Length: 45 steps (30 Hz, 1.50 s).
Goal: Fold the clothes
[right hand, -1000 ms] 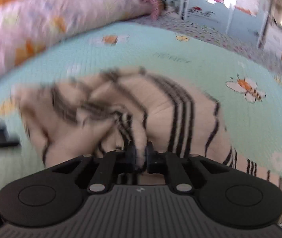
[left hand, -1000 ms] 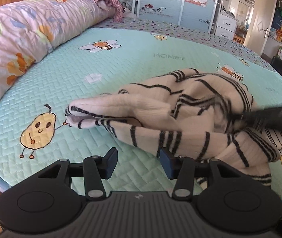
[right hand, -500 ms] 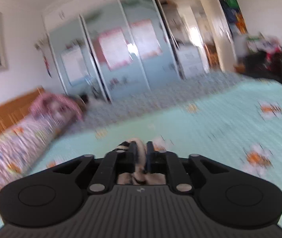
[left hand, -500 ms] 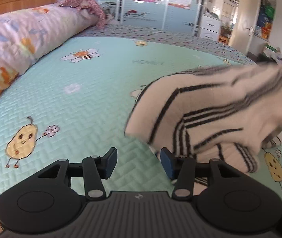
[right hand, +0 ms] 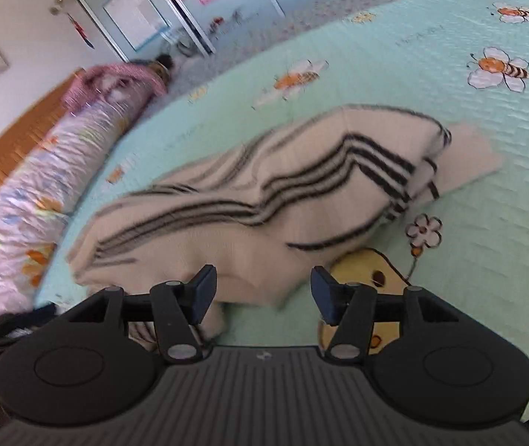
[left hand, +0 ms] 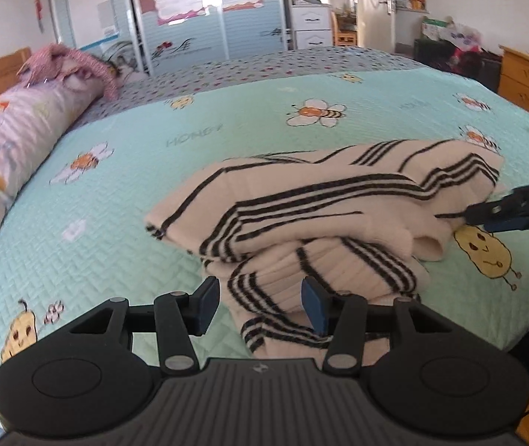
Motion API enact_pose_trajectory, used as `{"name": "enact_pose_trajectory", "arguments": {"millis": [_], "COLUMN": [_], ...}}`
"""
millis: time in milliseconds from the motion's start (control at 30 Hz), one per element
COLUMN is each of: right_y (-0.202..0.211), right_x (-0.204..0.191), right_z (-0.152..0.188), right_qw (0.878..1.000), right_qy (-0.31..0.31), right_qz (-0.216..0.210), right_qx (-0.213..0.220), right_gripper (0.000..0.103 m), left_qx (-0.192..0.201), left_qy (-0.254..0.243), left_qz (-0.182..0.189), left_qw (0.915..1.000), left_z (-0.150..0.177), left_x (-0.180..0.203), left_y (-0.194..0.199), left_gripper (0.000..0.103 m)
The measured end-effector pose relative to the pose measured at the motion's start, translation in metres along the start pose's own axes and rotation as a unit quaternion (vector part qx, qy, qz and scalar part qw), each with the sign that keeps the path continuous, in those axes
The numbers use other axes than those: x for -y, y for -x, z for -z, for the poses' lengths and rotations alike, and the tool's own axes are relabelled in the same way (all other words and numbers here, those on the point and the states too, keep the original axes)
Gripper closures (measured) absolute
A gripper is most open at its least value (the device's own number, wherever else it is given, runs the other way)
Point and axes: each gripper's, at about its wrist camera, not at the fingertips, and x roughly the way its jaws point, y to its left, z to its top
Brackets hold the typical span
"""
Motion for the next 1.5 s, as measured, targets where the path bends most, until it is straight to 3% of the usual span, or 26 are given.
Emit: {"name": "enact_pose_trajectory", "arguments": {"millis": [67,233,400,533,600,700,867,1033,1133,1300,1500], "right_y": [-0.006,-0.022,-0.038,-0.061,-0.071,-0.071,-0.007,0.069,0.088,0.071,0.077], "right_x": [0.0,0.031,0.057,0.061,0.057,0.046,0.031,0.039,0.053,0.065,0.058], "right_z": [0.005,0.026,0.023,0.011,0.004,-0.006,-0.031,-0.048,-0.04,-0.01,-0.004], "right_qw": [1.0,0.984,0.958,0.947,0.946,0.951,0.963,0.966,0.97,0.968,0.961], "right_qy": [-0.011,-0.16,-0.275,-0.313,-0.315,-0.288,-0.217,-0.16,-0.156,-0.195,-0.204], "right_qz": [-0.005,-0.047,-0.075,-0.075,-0.077,-0.107,-0.15,-0.156,-0.141,-0.13,-0.164], "right_qx": [-0.016,-0.059,-0.033,-0.011,-0.012,-0.016,0.062,0.128,0.124,0.087,0.084], "right_gripper": [0.045,0.044,0.044,0.044,0.049,0.094,0.096,0.096,0.096,0.096,0.096], "left_qx": [-0.001,-0.005,-0.006,-0.008,-0.009,-0.01,-0.003,0.028,0.048,0.075,0.085], "left_qy": [-0.011,-0.026,-0.039,-0.042,-0.048,-0.053,-0.055,-0.063,-0.074,-0.135,-0.196], "left_qz": [0.001,0.01,0.018,0.019,0.021,0.021,0.021,0.034,0.051,0.091,0.146], "left_qw": [0.9999,0.9996,0.9991,0.9989,0.9986,0.9983,0.9983,0.997,0.9948,0.9837,0.9659], "left_z": [-0.002,-0.005,-0.008,-0.008,-0.009,-0.01,-0.014,-0.027,-0.034,-0.045,-0.048], "left_x": [0.006,0.019,0.028,0.033,0.036,0.038,0.041,0.046,0.053,0.08,0.125], "left_y": [-0.001,-0.005,-0.007,-0.006,-0.005,-0.005,-0.001,0.013,0.022,0.035,0.045], "left_gripper": [0.049,0.048,0.048,0.047,0.047,0.047,0.047,0.047,0.047,0.046,0.044]}}
